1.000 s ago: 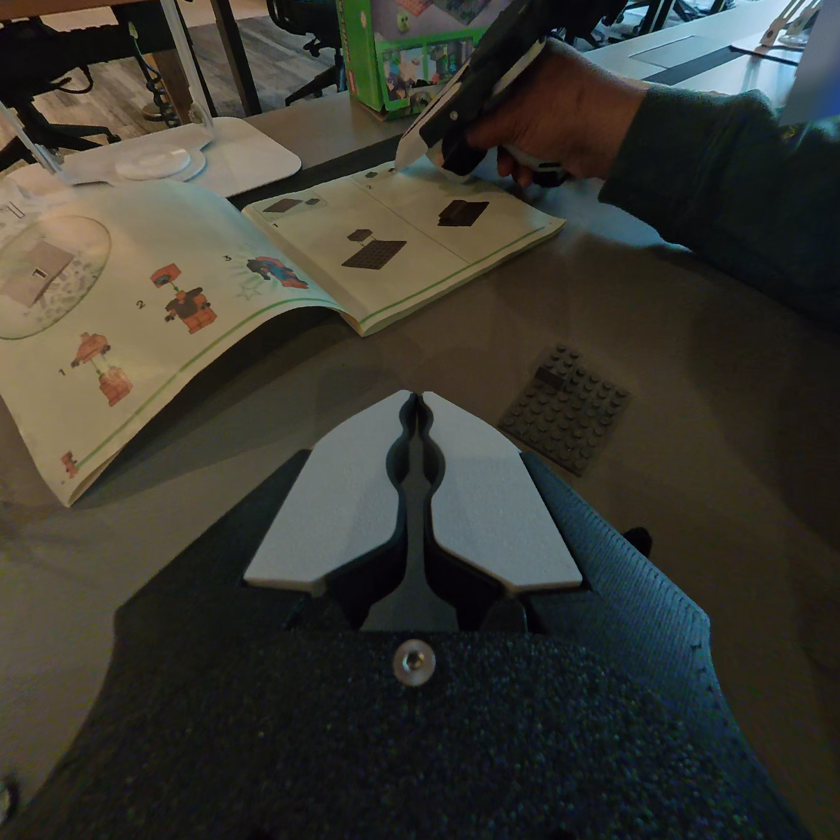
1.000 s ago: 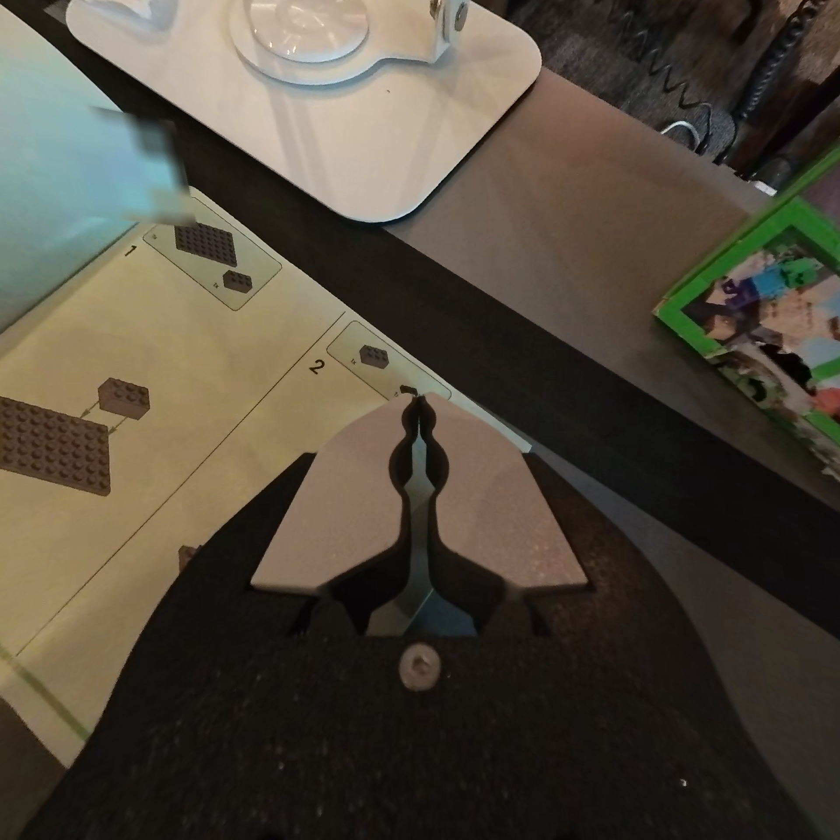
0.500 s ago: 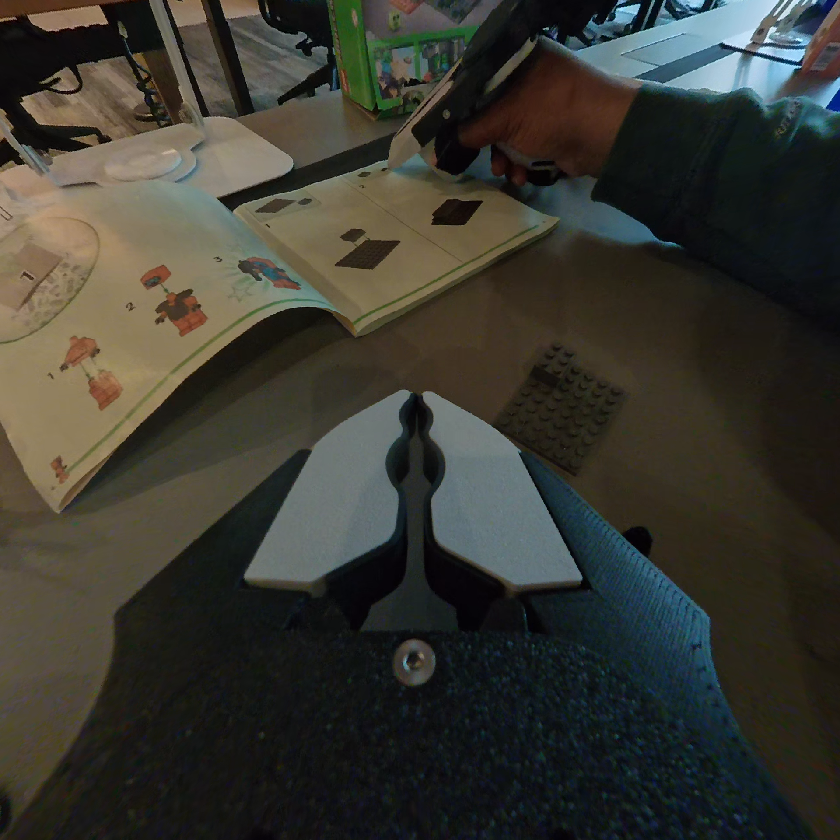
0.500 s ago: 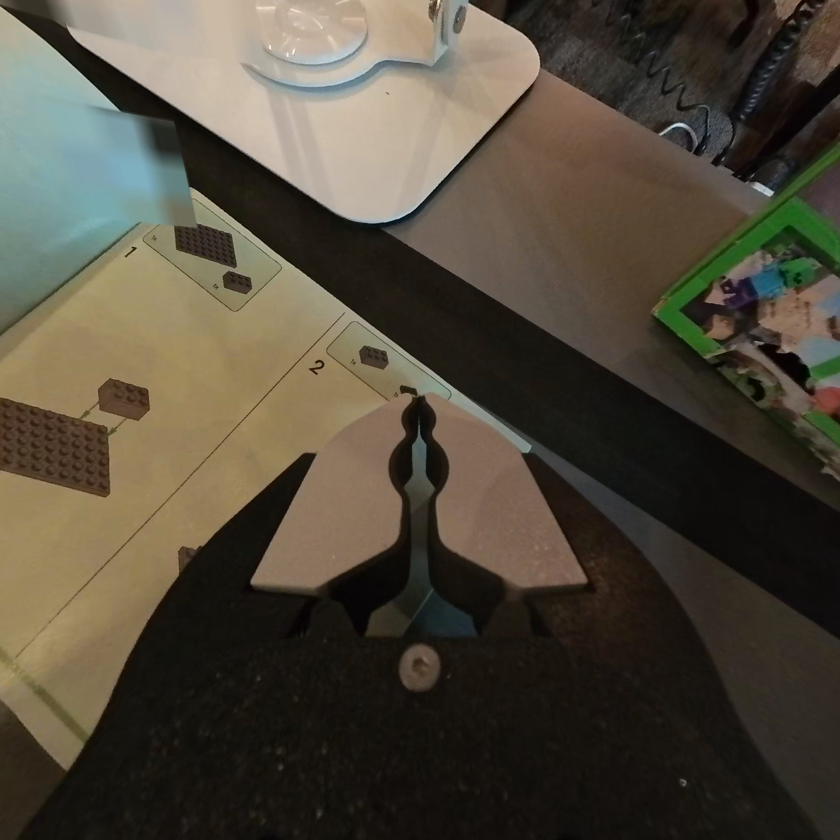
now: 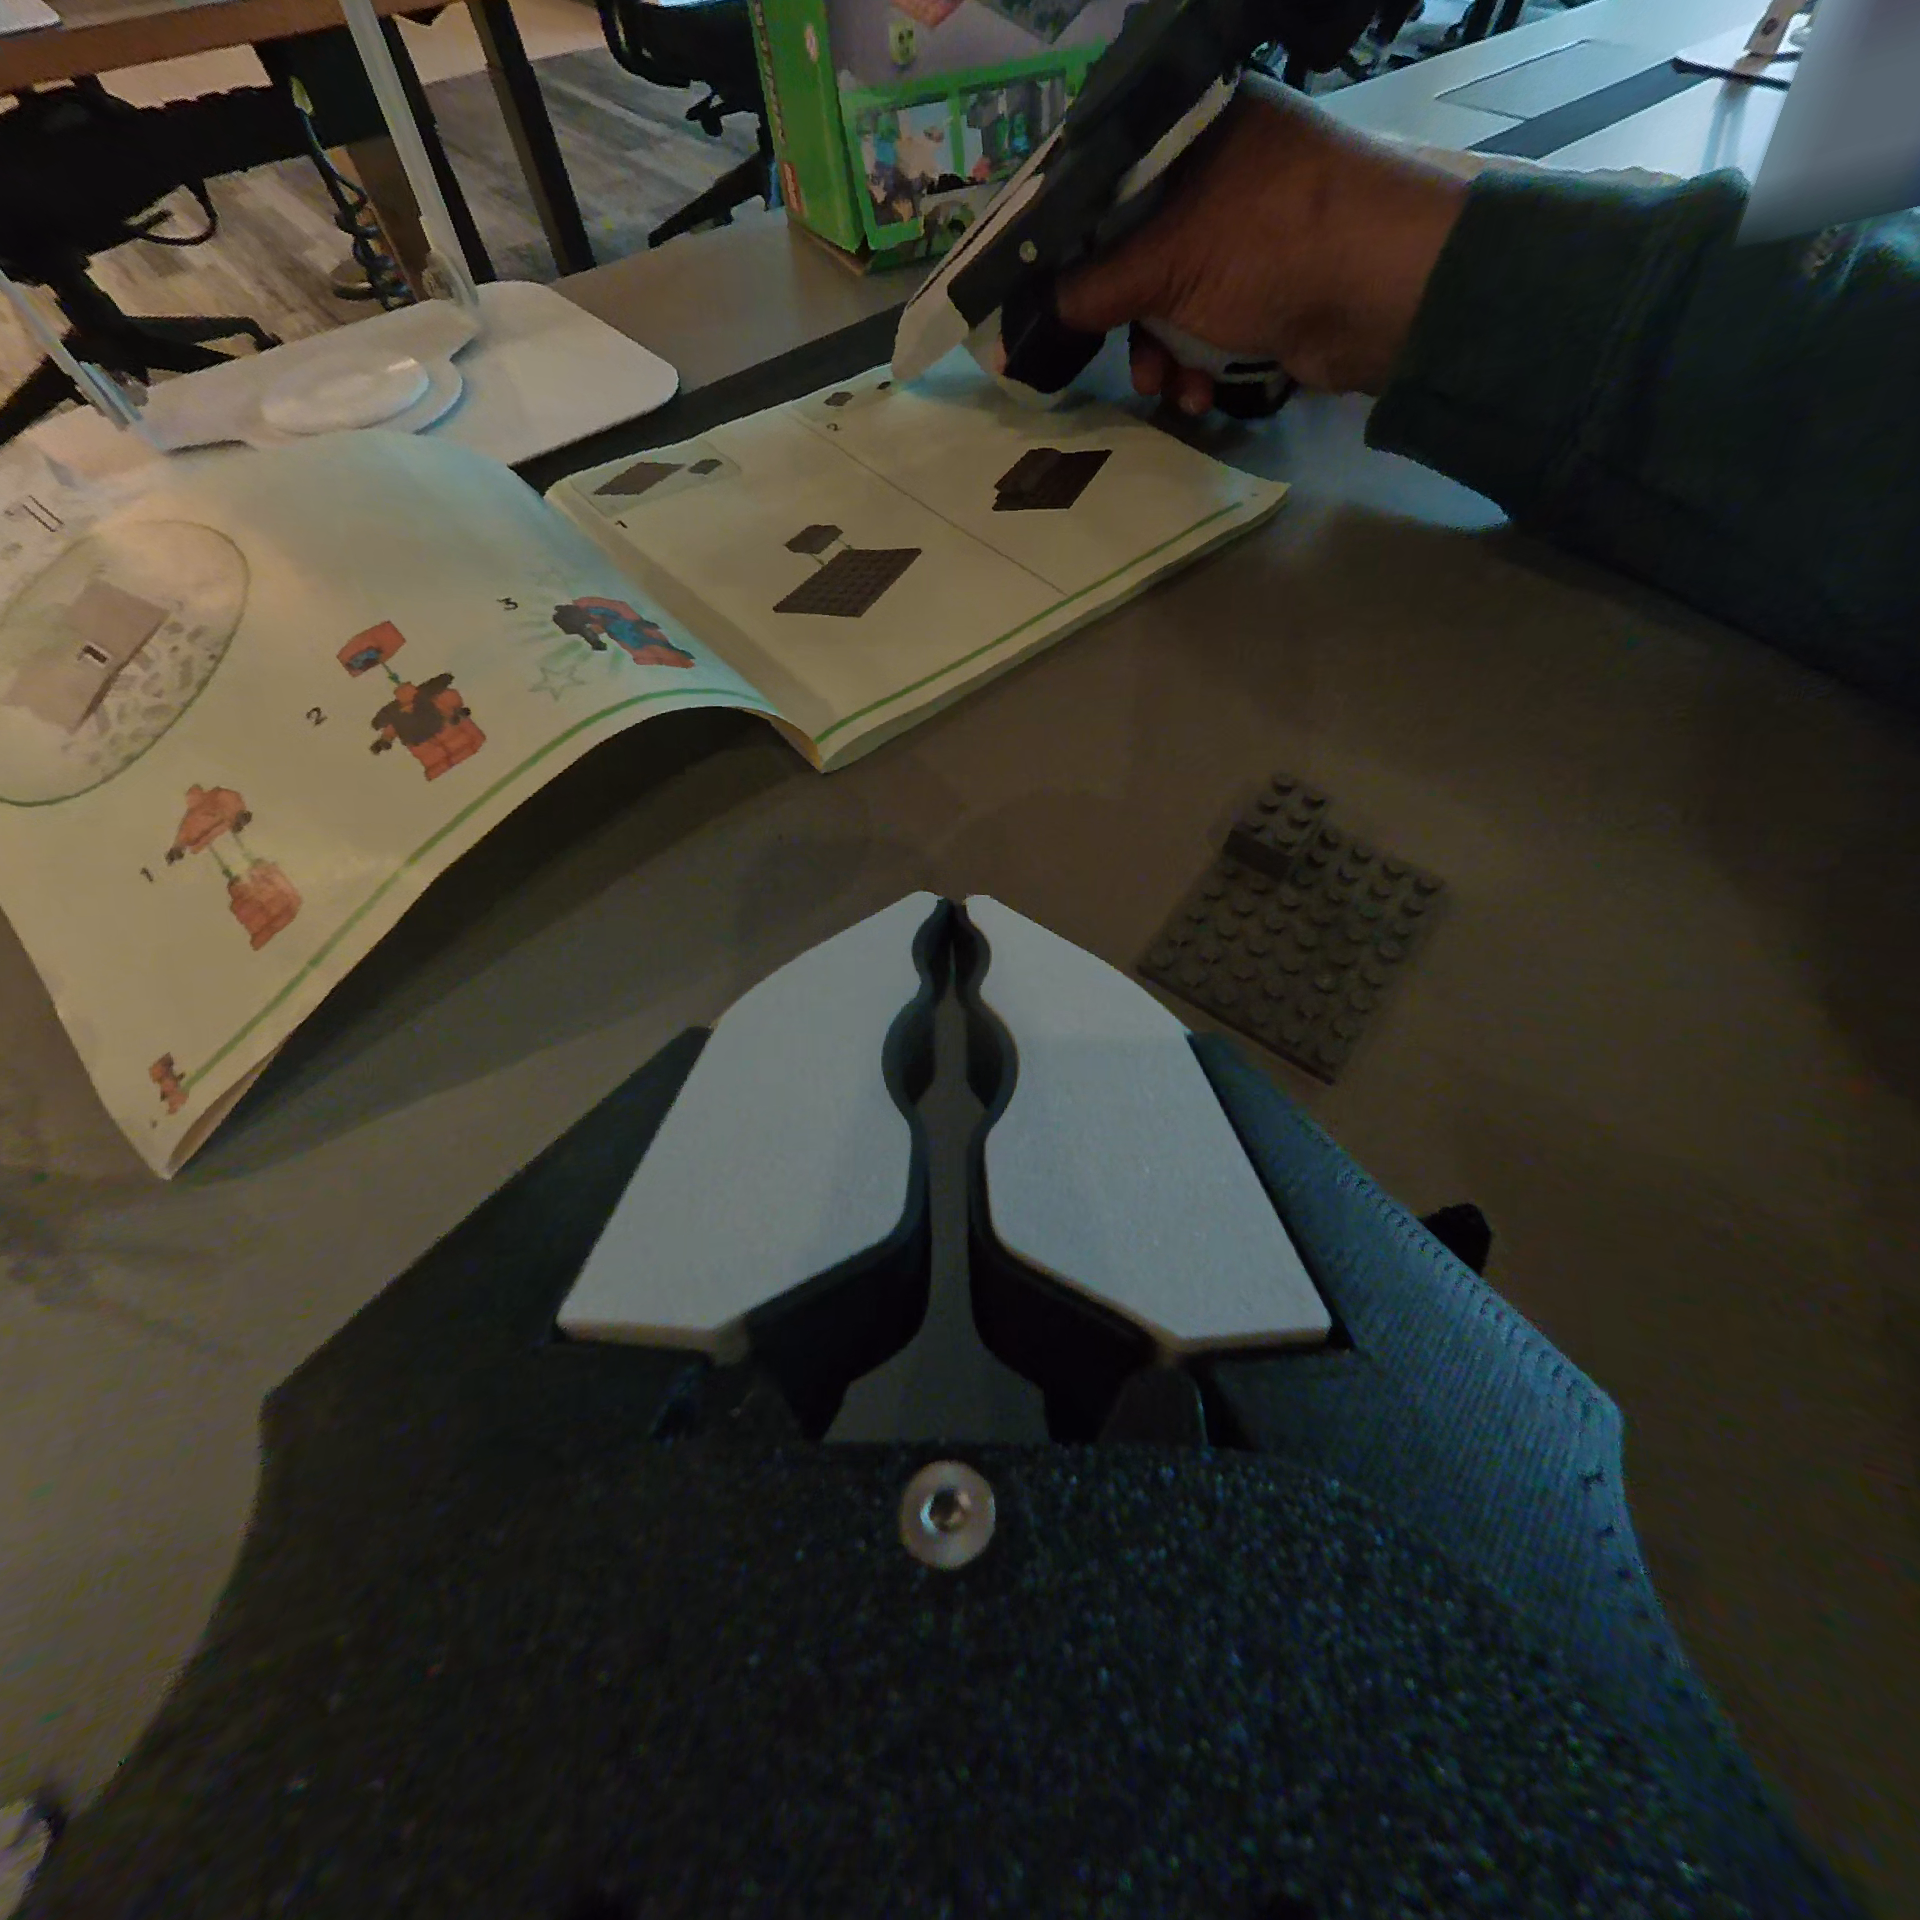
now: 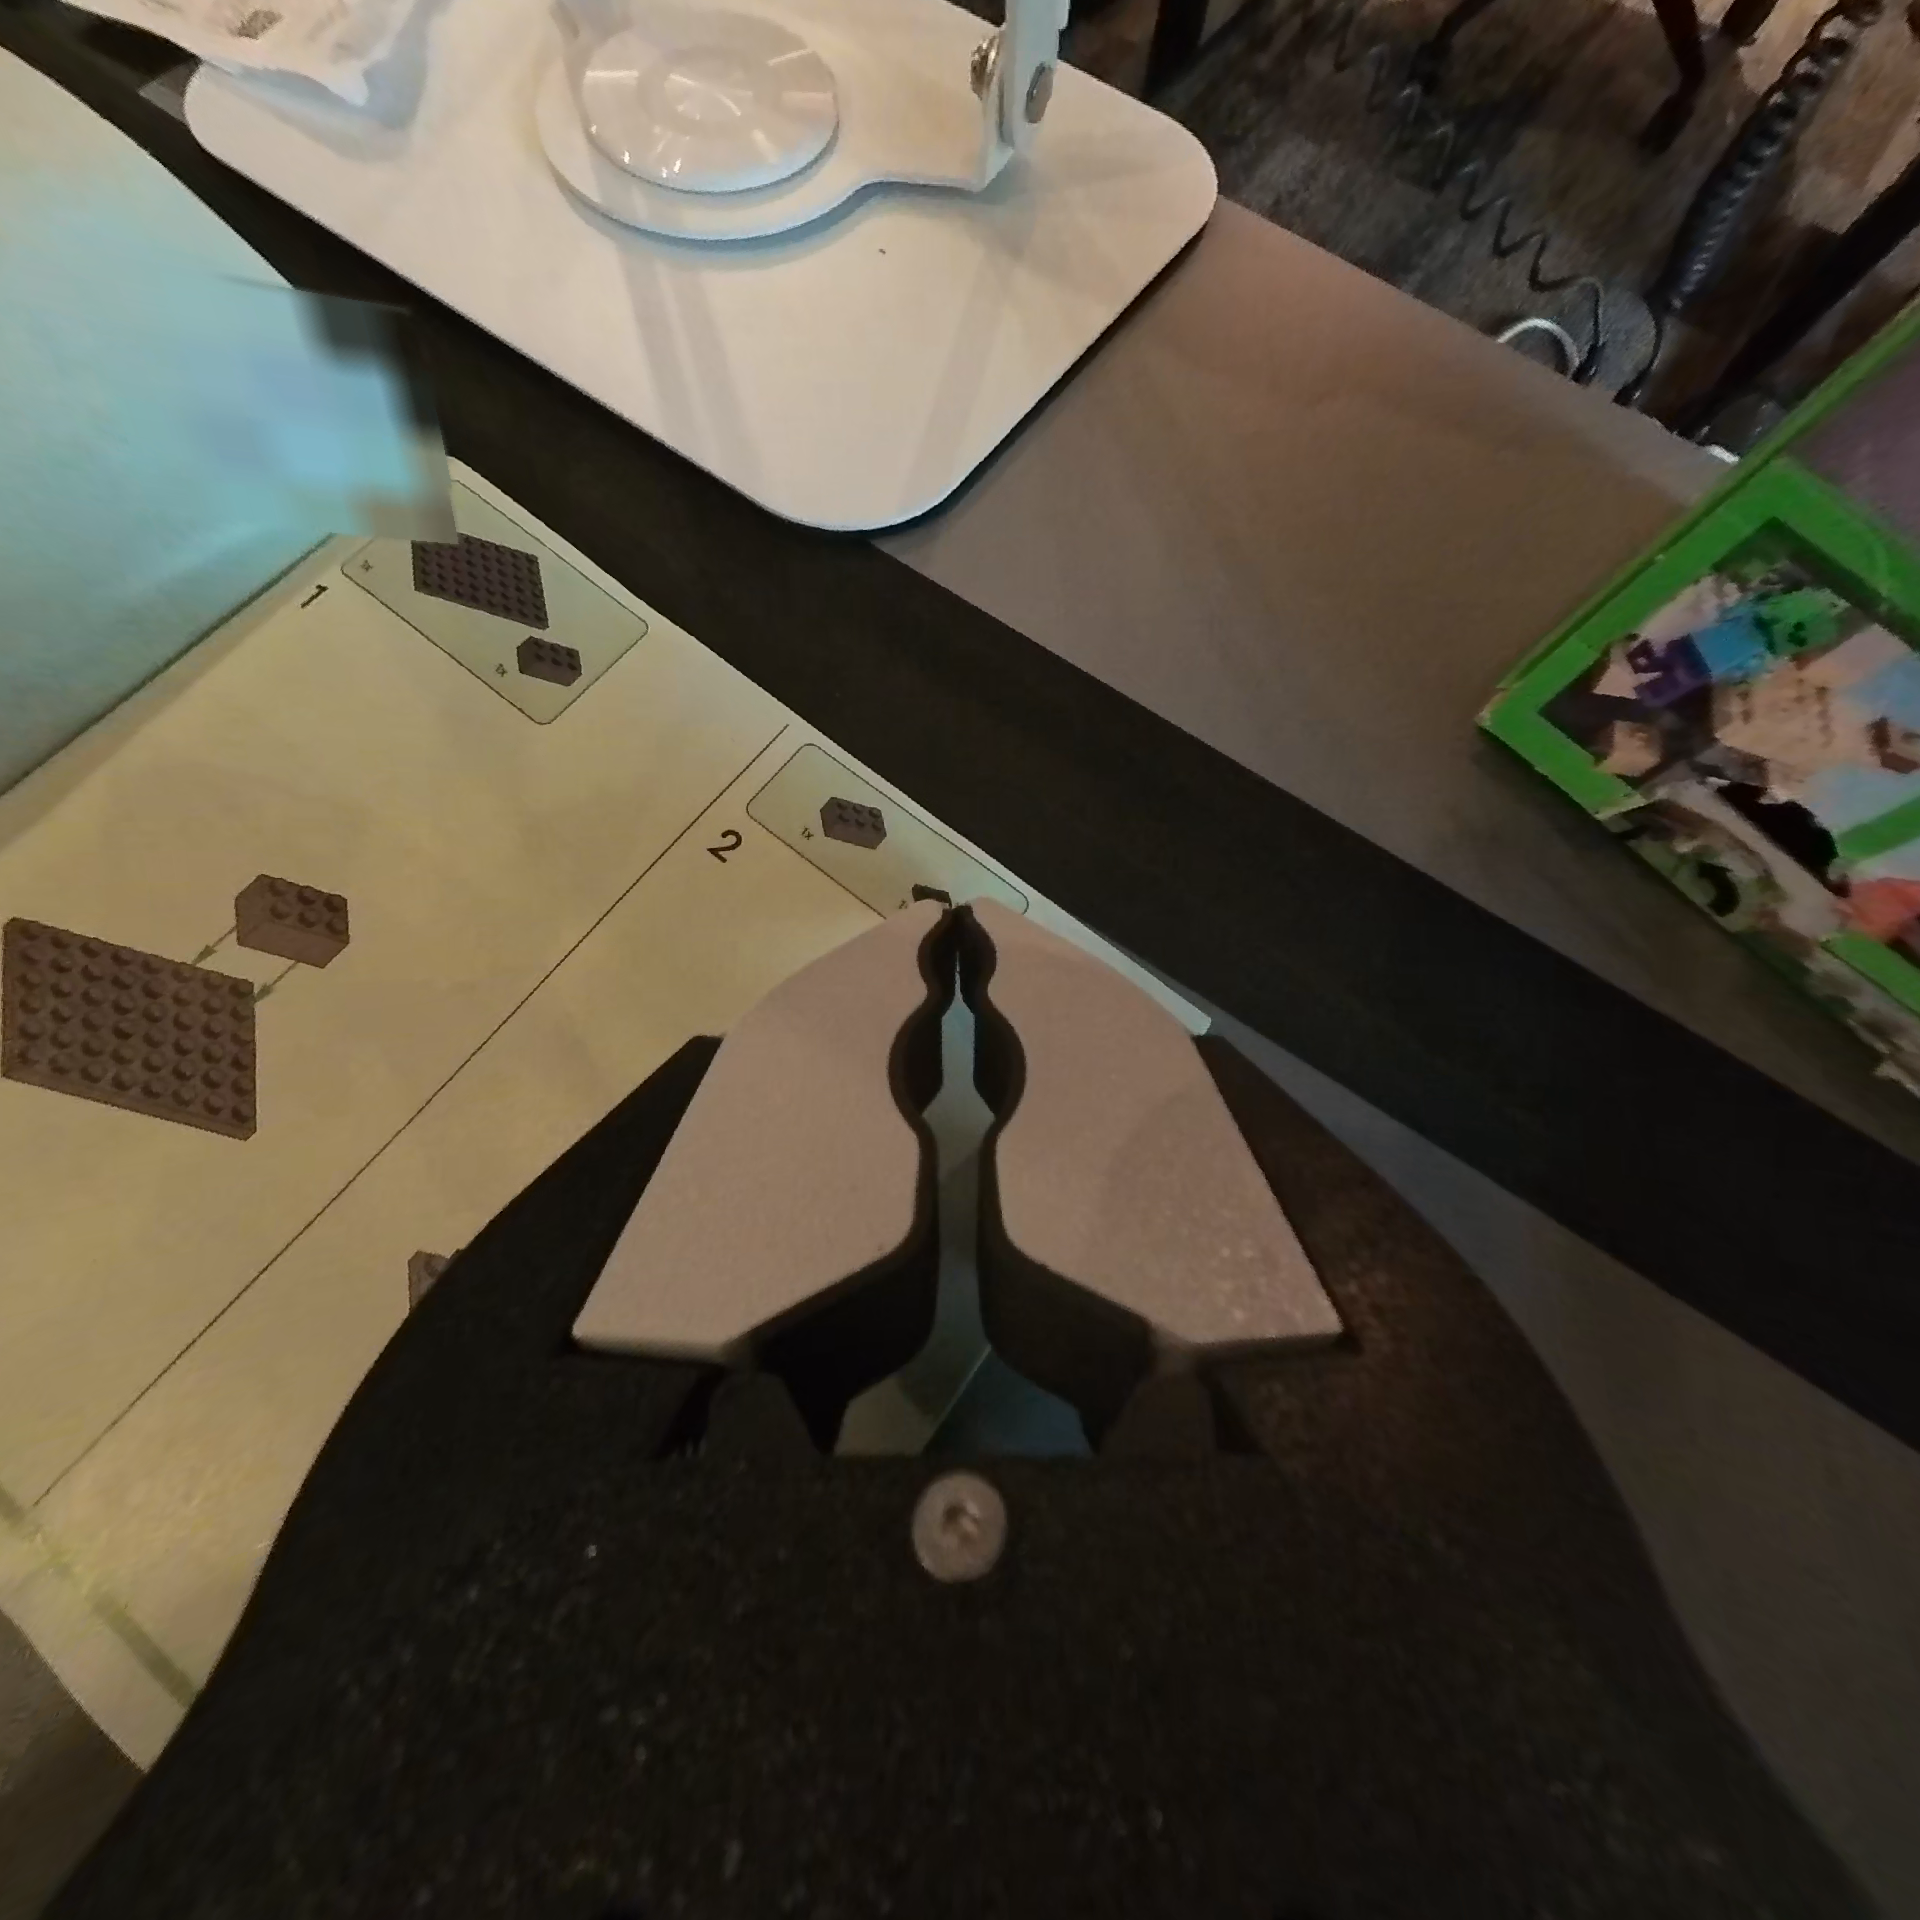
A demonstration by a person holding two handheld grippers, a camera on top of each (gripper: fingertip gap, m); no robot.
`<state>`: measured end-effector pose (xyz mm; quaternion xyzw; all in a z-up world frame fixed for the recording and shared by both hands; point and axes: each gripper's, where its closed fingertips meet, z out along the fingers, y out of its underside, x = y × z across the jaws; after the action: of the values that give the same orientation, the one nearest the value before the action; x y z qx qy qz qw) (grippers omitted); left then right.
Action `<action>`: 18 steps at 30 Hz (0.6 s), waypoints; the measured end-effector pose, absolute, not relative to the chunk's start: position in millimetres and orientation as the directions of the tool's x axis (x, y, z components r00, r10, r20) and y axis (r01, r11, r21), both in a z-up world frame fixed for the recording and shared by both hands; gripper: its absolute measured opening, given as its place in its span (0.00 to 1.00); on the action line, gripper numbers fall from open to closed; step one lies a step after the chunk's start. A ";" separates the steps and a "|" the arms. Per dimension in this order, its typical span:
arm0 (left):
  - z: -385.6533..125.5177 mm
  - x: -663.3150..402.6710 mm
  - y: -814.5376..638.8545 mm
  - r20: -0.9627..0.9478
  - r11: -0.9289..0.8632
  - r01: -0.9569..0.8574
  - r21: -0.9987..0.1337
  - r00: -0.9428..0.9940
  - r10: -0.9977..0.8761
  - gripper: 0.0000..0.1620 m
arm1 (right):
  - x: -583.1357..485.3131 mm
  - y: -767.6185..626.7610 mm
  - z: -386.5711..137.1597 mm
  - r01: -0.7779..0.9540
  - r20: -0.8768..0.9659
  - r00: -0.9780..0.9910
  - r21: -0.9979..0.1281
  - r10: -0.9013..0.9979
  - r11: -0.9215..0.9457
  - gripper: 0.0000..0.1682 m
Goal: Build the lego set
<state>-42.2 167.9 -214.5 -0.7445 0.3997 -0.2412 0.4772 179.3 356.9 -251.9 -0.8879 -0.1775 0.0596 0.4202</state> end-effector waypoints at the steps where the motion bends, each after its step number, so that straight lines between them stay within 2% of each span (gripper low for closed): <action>1: -214.3 -42.9 168.3 -0.026 -0.223 -0.366 -0.904 0.567 -0.824 0.00 | 179.3 356.8 -251.0 0.259 0.038 0.930 -0.773 0.366 -0.579 0.00; 11: -212.6 -43.8 168.2 -0.058 -0.197 -0.378 -0.904 0.567 -0.822 0.00 | 169.6 308.6 -175.6 0.162 -0.070 0.891 -0.873 0.448 -0.459 0.00; 18: -214.2 -46.0 172.0 -0.058 -0.215 -0.380 -0.900 0.591 -0.805 0.00 | 154.6 252.3 -216.6 0.222 -0.049 0.897 -0.809 0.438 -0.544 0.00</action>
<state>-46.0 172.0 -214.2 -0.7482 0.3960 -0.2184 0.4856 154.6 252.3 -216.6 -0.8699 -0.1898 0.1236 0.4381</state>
